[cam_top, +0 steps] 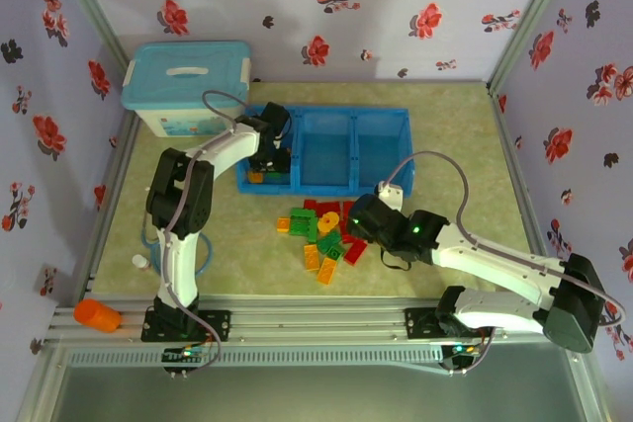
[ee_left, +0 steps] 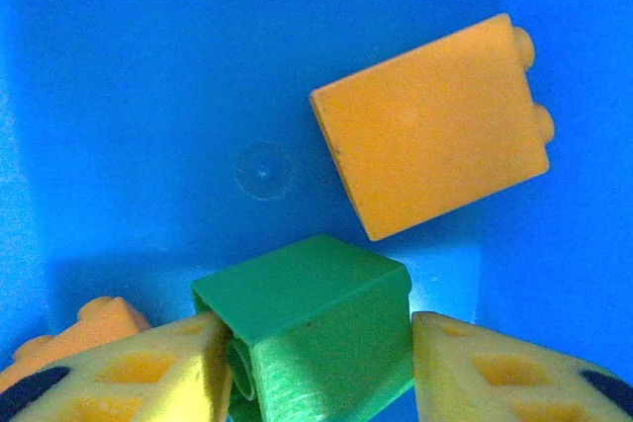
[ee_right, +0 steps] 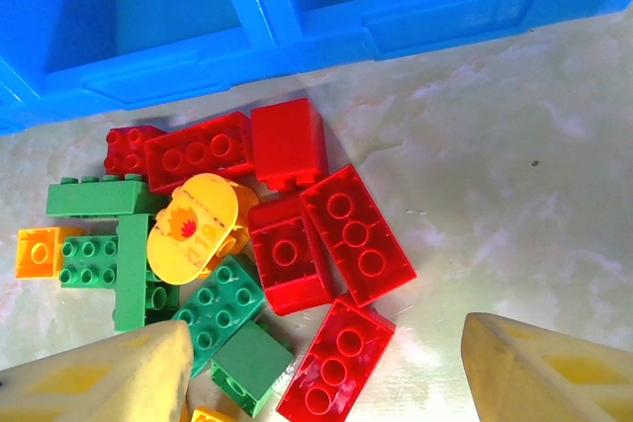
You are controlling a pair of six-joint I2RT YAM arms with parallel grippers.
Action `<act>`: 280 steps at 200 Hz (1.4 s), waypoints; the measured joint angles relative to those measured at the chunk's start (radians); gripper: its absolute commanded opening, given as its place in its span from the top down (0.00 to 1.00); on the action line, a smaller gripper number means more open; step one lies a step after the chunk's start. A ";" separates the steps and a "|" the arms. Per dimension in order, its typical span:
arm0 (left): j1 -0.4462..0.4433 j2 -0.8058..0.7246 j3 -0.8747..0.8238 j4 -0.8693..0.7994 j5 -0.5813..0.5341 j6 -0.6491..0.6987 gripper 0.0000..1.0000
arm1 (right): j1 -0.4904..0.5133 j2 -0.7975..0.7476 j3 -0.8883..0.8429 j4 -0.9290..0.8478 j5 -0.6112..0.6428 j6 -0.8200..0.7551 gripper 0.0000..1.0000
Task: Sort the legos into containers by color
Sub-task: Pick up the lego from the container, then place the lego in the container.
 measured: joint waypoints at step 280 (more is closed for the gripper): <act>-0.252 -0.015 0.329 -0.068 0.050 -0.001 0.26 | -0.090 -0.330 -0.003 -0.314 0.069 0.004 0.23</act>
